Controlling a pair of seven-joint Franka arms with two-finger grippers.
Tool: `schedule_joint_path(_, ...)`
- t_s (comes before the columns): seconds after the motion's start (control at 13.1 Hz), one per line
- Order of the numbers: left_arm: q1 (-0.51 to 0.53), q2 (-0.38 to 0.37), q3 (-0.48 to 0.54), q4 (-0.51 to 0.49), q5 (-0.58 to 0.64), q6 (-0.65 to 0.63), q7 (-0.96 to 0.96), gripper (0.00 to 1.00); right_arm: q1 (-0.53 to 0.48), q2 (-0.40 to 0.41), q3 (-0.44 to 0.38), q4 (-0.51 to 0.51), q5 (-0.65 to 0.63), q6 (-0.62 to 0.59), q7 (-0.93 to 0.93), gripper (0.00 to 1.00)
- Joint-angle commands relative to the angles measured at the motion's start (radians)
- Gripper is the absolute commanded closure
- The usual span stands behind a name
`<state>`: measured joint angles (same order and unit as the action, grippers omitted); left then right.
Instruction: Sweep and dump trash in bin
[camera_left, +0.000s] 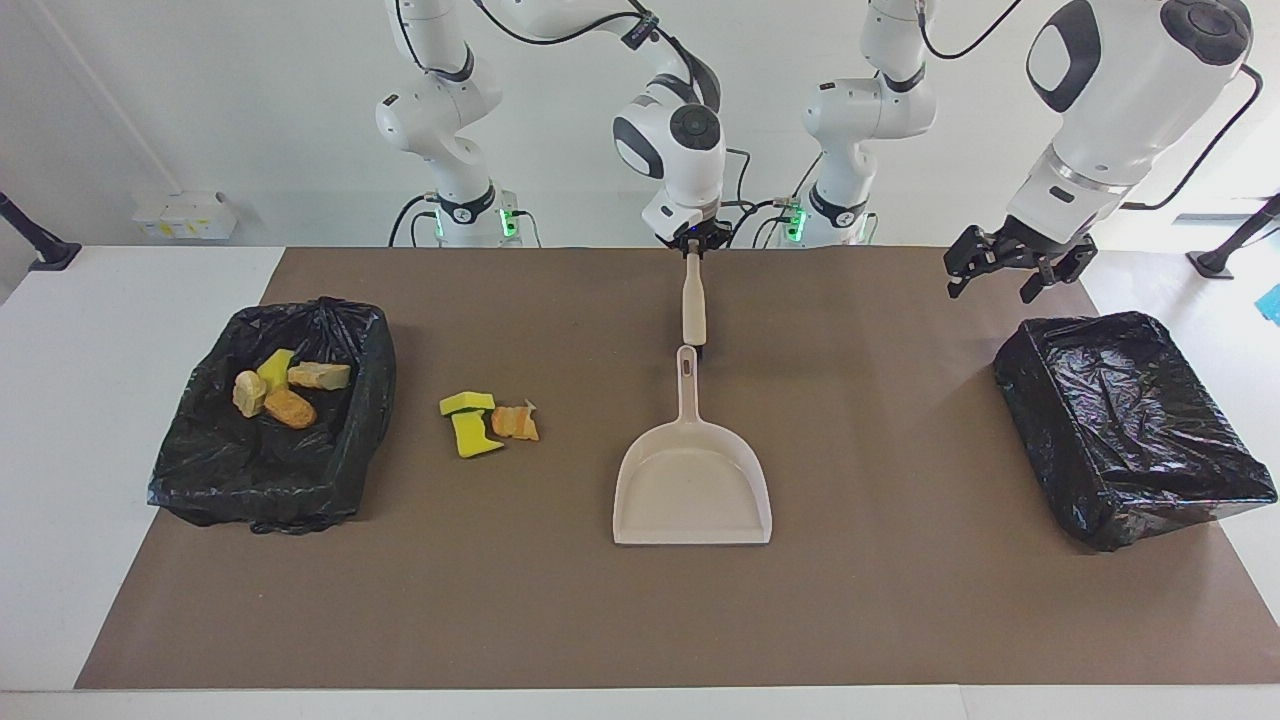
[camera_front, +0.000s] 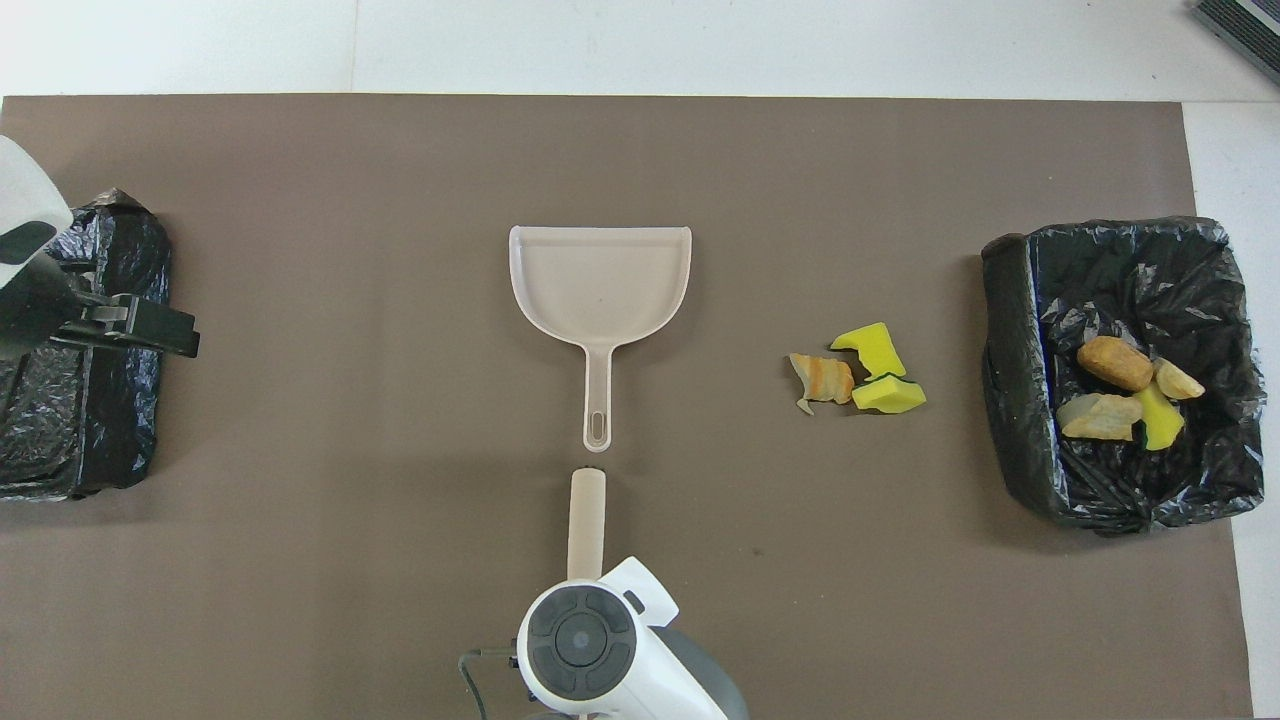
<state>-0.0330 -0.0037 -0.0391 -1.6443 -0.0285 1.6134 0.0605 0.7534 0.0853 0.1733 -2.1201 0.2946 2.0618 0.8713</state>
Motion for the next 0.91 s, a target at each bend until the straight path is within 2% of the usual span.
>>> schedule_joint_path(0.0, -0.001, -0.009, -0.001, -0.005, 0.01, 0.008, -0.008, 0.0, -0.08, -0.05, 0.002, 0.084, -0.019, -0.19, 0.005, 1.0)
schedule_joint_path(0.23, -0.018, -0.01, -0.01, -0.003, -0.008, 0.017, -0.011, 0.0, -0.112, -0.113, 0.0, 0.075, -0.02, -0.359, 0.009, 1.0)
schedule_joint_path(0.46, -0.051, 0.014, -0.033, 0.003, -0.044, 0.052, -0.013, 0.0, -0.152, -0.124, 0.0, 0.074, -0.038, -0.434, 0.009, 1.0)
schedule_joint_path(0.61, -0.132, 0.051, -0.035, -0.009, -0.047, 0.11, -0.094, 0.0, -0.161, -0.13, 0.0, 0.066, -0.038, -0.462, 0.011, 1.0)
schedule_joint_path(0.68, -0.178, 0.089, -0.035, -0.012, -0.047, 0.153, -0.169, 0.0, -0.175, -0.13, 0.0, 0.066, -0.038, -0.482, 0.014, 1.0)
schedule_joint_path(0.84, -0.253, 0.154, -0.035, -0.032, -0.039, 0.244, -0.192, 0.0, -0.196, -0.137, 0.0, 0.066, -0.042, -0.532, 0.008, 1.0)
